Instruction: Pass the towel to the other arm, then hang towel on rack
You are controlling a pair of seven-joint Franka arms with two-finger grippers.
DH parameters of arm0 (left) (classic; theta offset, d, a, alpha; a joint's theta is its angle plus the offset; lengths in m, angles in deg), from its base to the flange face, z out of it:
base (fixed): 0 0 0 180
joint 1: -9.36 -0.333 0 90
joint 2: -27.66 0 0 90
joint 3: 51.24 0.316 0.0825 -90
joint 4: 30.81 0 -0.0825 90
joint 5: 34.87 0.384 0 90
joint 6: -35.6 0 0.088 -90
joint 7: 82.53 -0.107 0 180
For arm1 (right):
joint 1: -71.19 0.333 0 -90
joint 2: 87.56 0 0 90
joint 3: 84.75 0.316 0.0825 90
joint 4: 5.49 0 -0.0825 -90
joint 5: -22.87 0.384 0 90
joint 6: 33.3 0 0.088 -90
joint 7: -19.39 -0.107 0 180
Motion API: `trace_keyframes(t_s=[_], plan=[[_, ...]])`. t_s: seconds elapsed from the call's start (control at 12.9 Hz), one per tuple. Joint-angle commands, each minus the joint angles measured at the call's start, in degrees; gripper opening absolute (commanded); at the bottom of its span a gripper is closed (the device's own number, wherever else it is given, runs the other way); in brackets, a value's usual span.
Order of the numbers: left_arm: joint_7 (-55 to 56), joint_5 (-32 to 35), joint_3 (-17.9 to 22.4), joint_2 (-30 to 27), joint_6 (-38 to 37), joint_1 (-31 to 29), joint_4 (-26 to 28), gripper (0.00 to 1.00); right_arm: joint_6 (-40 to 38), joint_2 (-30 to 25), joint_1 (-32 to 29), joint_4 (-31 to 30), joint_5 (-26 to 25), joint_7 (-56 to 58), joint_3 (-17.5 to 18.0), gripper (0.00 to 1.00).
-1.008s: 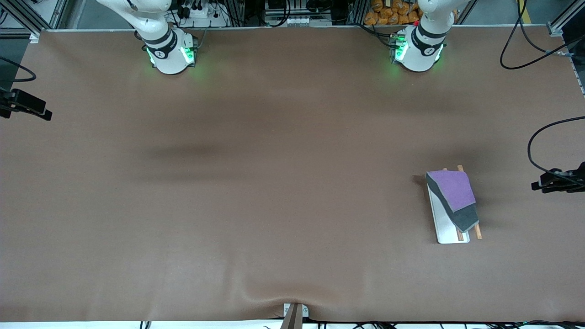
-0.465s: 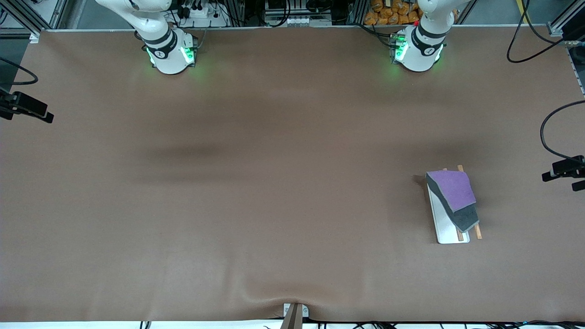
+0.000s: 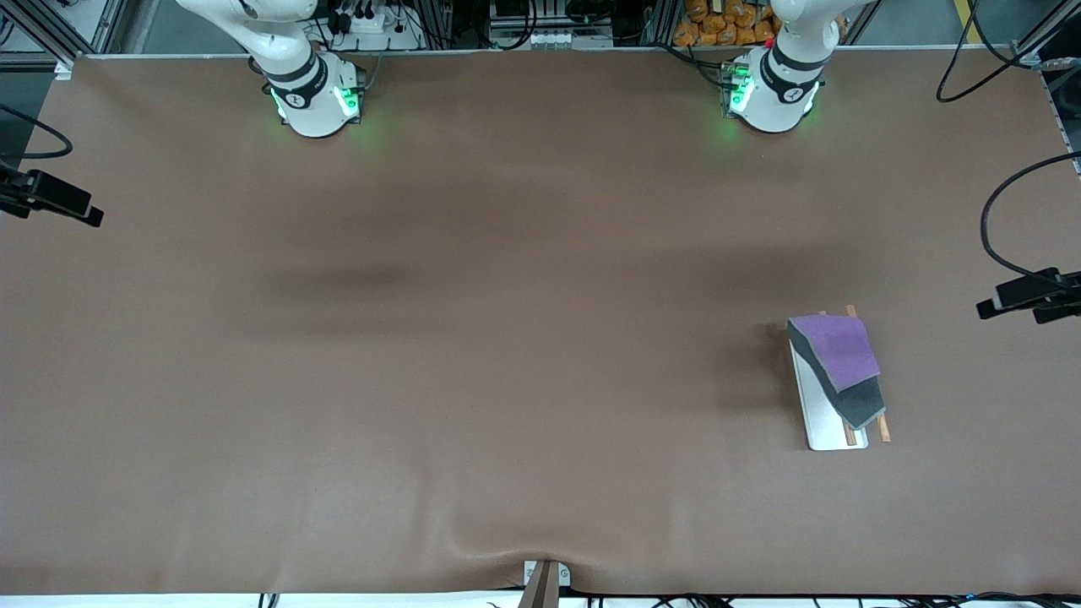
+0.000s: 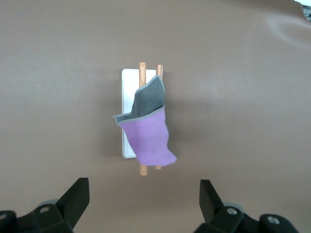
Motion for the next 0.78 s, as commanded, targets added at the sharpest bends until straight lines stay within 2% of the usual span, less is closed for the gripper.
trace_keyframes(t_s=[0.0,0.16,0.31,0.39,0.7], plan=[[13.6,6.2,-6.2,-2.4,-0.8,0.2,0.7,1.0,-0.6,-2.1,0.4,-0.9,1.3,-1.5,-0.7,1.0],[18.9,8.9,-8.3,-3.1,-1.4,0.2,0.6,1.0,0.2,-2.0,0.9,-0.2,0.4,-0.6,-0.7,1.0],[15.6,18.8,-10.9,-3.1,-2.2,0.2,0.5,1.0,1.0,-2.0,1.1,-0.1,0.3,0.9,-0.9,1.0],[14.1,20.9,-11.9,-3.1,-2.2,0.1,0.5,1.0,1.7,-2.0,1.1,0.1,0.2,3.4,-0.9,1.0],[14.8,20.0,-12.8,-7.3,-2.4,0.2,0.5,1.0,2.1,-2.0,1.2,0.1,0.4,4.7,-1.1,1.0]])
